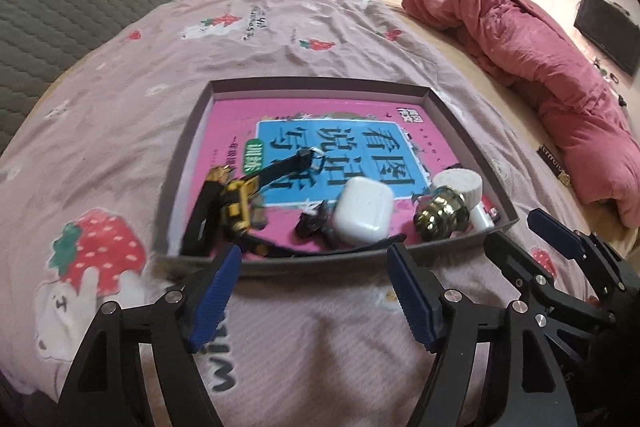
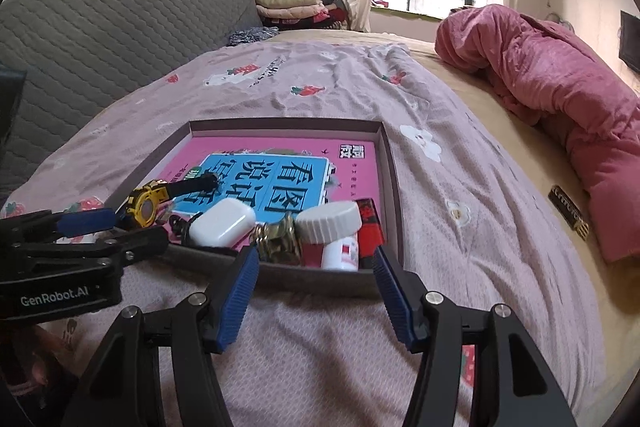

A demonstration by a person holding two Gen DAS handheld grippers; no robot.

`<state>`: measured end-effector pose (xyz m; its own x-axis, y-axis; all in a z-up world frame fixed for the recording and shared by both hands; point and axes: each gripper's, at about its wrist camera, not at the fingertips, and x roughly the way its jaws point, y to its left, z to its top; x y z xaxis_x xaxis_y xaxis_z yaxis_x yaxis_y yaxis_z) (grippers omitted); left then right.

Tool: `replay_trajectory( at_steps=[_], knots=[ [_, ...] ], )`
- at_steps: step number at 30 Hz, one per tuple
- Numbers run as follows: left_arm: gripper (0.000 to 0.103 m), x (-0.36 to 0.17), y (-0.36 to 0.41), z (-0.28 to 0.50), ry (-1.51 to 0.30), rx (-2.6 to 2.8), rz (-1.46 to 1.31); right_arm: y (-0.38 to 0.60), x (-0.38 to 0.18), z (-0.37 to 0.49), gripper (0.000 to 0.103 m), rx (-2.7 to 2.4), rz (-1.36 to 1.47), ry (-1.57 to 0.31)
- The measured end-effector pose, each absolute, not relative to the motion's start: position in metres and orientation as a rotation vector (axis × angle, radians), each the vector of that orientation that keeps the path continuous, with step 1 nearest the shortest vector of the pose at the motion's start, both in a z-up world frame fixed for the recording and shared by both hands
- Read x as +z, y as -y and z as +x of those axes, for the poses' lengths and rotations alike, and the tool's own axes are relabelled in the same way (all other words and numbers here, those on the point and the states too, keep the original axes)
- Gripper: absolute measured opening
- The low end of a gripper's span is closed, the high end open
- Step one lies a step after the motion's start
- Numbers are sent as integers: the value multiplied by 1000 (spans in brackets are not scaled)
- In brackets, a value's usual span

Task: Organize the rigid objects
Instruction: 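Withdraw both tools up and back from the tray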

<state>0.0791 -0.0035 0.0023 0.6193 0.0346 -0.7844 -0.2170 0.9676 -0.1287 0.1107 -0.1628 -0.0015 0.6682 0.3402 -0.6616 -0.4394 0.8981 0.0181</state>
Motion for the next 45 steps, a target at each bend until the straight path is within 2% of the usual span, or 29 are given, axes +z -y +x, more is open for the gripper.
replay_trajectory(
  at_steps=[3, 25, 45],
  knots=[
    [76, 2, -1, 70, -899, 159, -221, 160, -2, 102, 65, 443, -157, -727],
    [77, 10, 4, 12, -900, 197, -215, 160, 2, 57, 65, 393, -181, -739],
    [77, -9, 5, 18, -944, 208, -218, 163, -12, 63, 65, 400, -146, -785]
  ],
)
